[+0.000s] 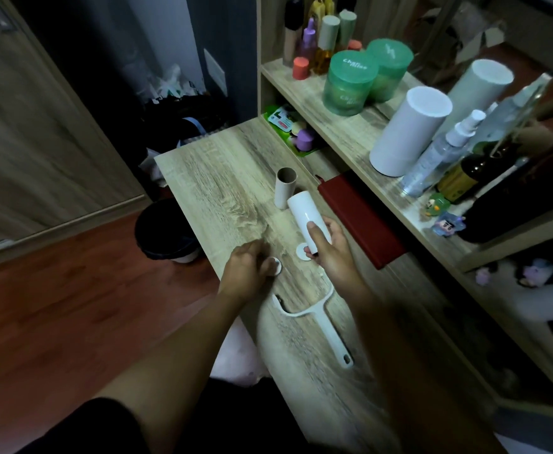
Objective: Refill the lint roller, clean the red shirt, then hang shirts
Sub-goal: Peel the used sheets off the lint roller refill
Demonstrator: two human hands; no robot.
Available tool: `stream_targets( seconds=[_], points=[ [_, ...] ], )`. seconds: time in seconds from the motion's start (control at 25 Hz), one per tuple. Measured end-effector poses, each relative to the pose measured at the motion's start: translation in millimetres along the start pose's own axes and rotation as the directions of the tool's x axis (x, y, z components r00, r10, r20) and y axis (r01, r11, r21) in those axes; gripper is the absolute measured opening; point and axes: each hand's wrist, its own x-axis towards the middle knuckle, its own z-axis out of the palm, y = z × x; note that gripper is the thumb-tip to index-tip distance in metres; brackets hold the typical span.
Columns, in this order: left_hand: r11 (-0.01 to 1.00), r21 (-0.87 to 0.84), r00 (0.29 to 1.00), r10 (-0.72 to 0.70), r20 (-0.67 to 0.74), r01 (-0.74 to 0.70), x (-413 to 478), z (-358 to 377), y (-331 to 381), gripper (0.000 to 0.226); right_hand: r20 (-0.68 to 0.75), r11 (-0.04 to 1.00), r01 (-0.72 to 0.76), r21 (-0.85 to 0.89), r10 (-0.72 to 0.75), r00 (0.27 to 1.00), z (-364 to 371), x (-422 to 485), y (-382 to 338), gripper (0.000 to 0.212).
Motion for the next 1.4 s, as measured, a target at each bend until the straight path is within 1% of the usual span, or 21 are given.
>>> stream_targets(
  seconds=[0.08,0.2,0.32,0.44,0.52,0.64,0.8,0.92,1.04,1.12,1.2,1.28,1.4],
  points=[
    [0.998,-0.066,0.996,-0.023,-0.083,0.017,5,-22,-4,0.036,0.0,0.996,0.069,-0.048,-0.07,0.998,16,-2,-8,0.022],
    [0.99,-0.121,0.978,-0.089,-0.186,0.067,21,-65,-19,0.039,-0.011,0.991,0.12,-0.052,-0.121,0.993,58,6,-26,0.02],
    [0.981,-0.15,0.959,-0.159,-0.233,0.127,46,-112,-57,0.042,0.038,0.981,0.173,-0.093,-0.17,0.985,122,24,-45,0.02],
    [0.981,-0.13,0.943,-0.178,-0.282,0.147,77,-159,-110,0.045,0.088,0.968,0.214,-0.135,-0.203,0.975,197,53,-57,0.026],
    [0.972,-0.134,0.922,-0.226,-0.314,0.192,97,-192,-156,0.043,0.116,0.963,0.225,-0.15,-0.209,0.971,255,76,-57,0.028],
    [0.953,-0.133,0.906,-0.299,-0.299,0.271,124,-228,-236,0.041,0.075,0.966,0.174,-0.193,-0.162,0.984,336,114,-40,0.027],
    [0.933,-0.083,0.898,-0.359,-0.254,0.35,168,-245,-340,0.039,0.043,0.952,0.13,-0.278,-0.122,0.992,420,170,10,0.052],
    [0.914,-0.078,0.891,-0.404,-0.205,0.397,208,-226,-411,0.041,0.063,0.935,0.006,-0.354,0.017,0.998,461,226,70,0.057],
    [0.875,-0.117,0.861,-0.483,-0.161,0.469,243,-173,-488,0.043,0.091,0.89,-0.104,-0.444,0.16,0.983,479,286,148,0.054],
    [0.823,-0.14,0.816,-0.565,-0.119,0.55,255,-133,-530,0.046,0.139,0.857,-0.135,-0.498,0.233,0.963,479,314,201,0.057],
    [0.787,-0.128,0.787,-0.614,-0.062,0.604,263,-88,-576,0.049,0.162,0.816,-0.154,-0.556,0.288,0.944,478,339,261,0.059],
    [0.768,-0.104,0.773,-0.635,0.0,0.631,270,-46,-618,0.052,0.146,0.78,-0.183,-0.598,0.331,0.932,479,364,312,0.061],
    [0.779,-0.087,0.783,-0.622,0.023,0.621,288,5,-663,0.054,0.155,0.725,-0.196,-0.66,0.387,0.909,487,398,371,0.062]
  ],
)
